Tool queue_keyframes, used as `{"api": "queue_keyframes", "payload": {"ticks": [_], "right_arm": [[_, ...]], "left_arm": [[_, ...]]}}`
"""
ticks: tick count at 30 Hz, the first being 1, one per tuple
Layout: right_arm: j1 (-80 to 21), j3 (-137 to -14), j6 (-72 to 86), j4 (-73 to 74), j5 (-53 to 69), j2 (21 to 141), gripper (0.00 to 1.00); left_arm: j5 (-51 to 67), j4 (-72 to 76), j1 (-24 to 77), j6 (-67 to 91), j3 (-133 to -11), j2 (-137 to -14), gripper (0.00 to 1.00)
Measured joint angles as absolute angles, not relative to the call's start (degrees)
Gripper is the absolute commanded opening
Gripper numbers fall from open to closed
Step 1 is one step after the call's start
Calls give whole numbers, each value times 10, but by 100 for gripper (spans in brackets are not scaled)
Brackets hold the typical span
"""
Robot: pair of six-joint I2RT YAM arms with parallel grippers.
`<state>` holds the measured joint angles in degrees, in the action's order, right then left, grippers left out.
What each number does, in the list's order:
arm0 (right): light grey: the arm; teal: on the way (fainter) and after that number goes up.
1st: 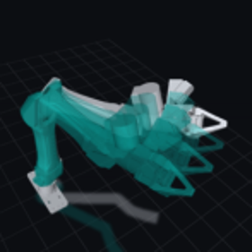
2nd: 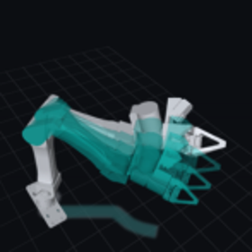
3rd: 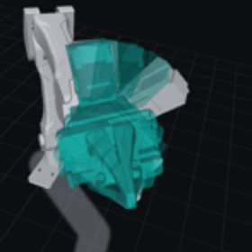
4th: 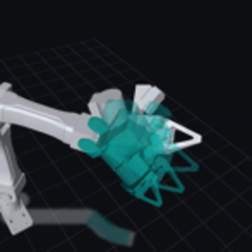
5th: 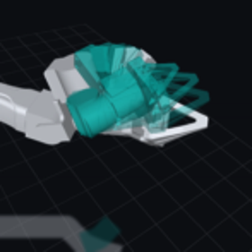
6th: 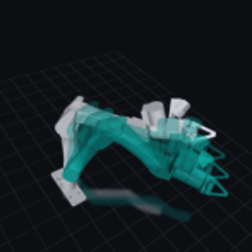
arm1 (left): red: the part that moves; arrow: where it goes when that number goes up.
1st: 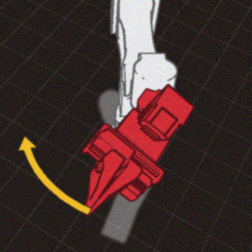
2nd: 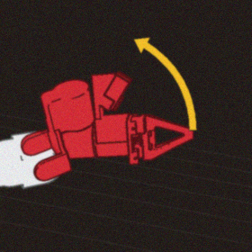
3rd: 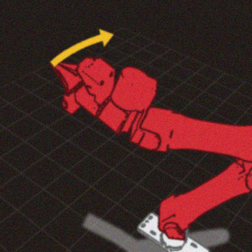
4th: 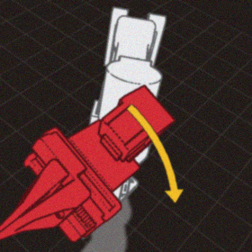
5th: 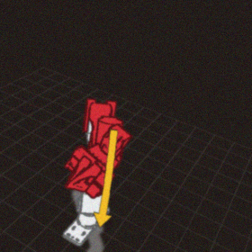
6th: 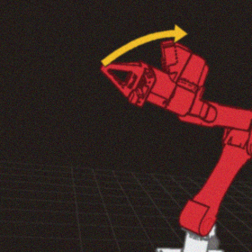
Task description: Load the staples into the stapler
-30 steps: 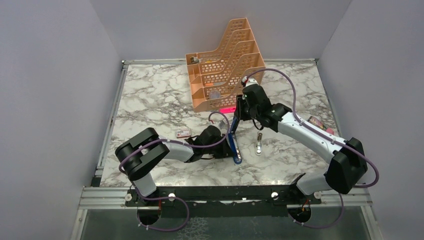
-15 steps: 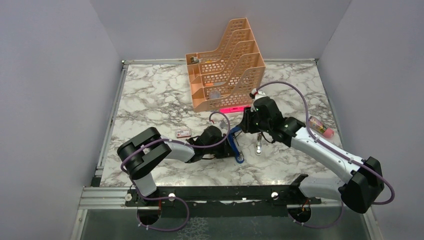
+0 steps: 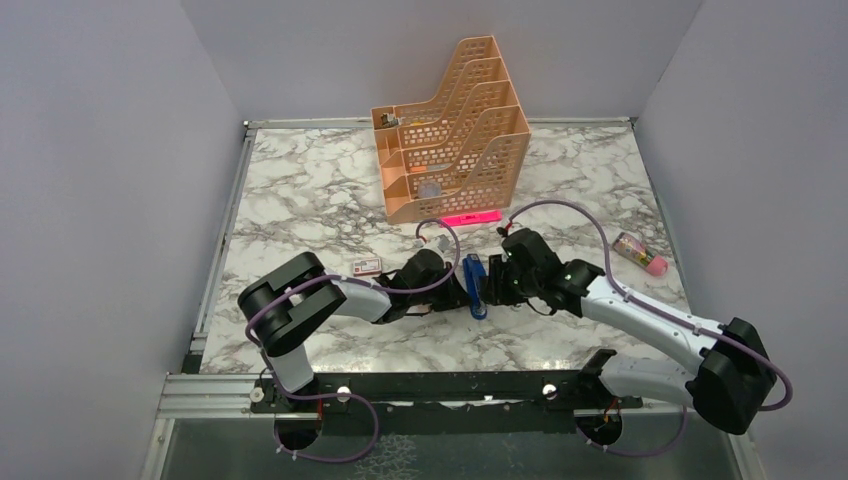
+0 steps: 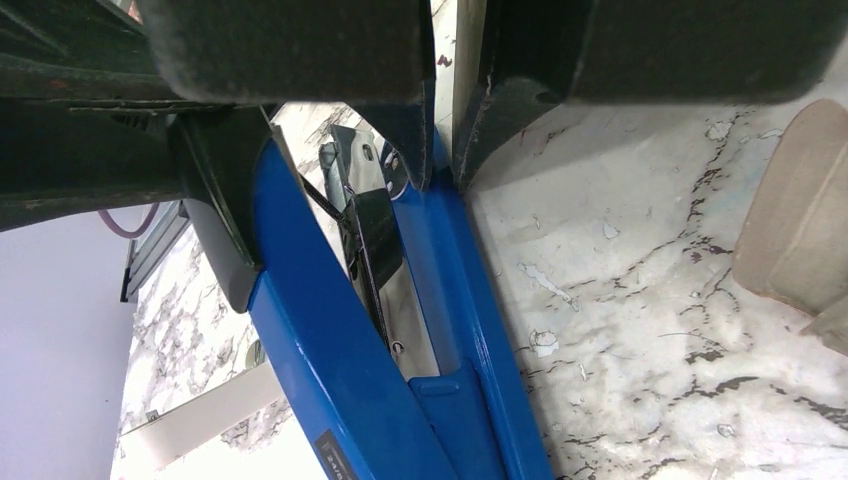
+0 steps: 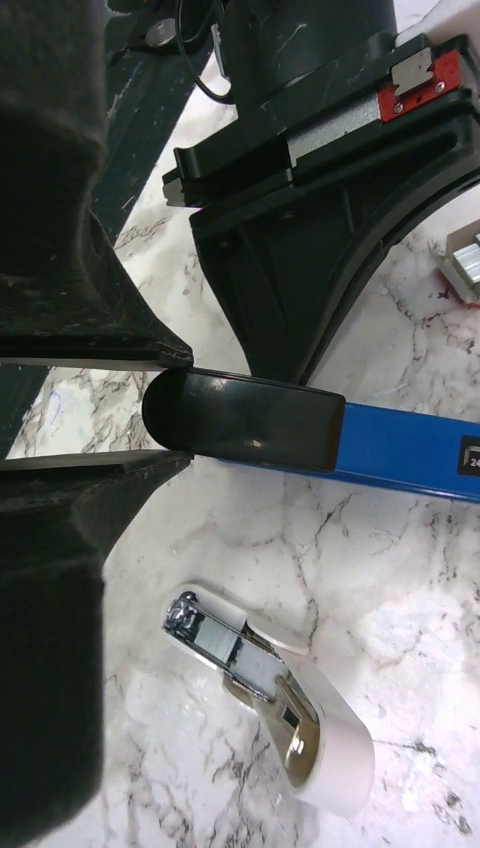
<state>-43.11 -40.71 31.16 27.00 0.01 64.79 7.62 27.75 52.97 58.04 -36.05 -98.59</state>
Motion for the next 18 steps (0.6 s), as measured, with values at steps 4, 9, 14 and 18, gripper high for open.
{"api": "queue_keyframes", "payload": {"ticks": [4,9,14,18], "right_arm": [[-443,-402,326,265,-2,656,27],[-457,-402,338,260,-4,692,26],[-470,-407,358,251,-6,741,26],[-473,-421,371,254,-9,766,26]], "left_arm": [[76,277,530,580,-361,-987,6],[76,277,530,578,-361,-987,6],[75,275,530,575,-361,-989,6],[73,274,529,572,-361,-990,6]]}}
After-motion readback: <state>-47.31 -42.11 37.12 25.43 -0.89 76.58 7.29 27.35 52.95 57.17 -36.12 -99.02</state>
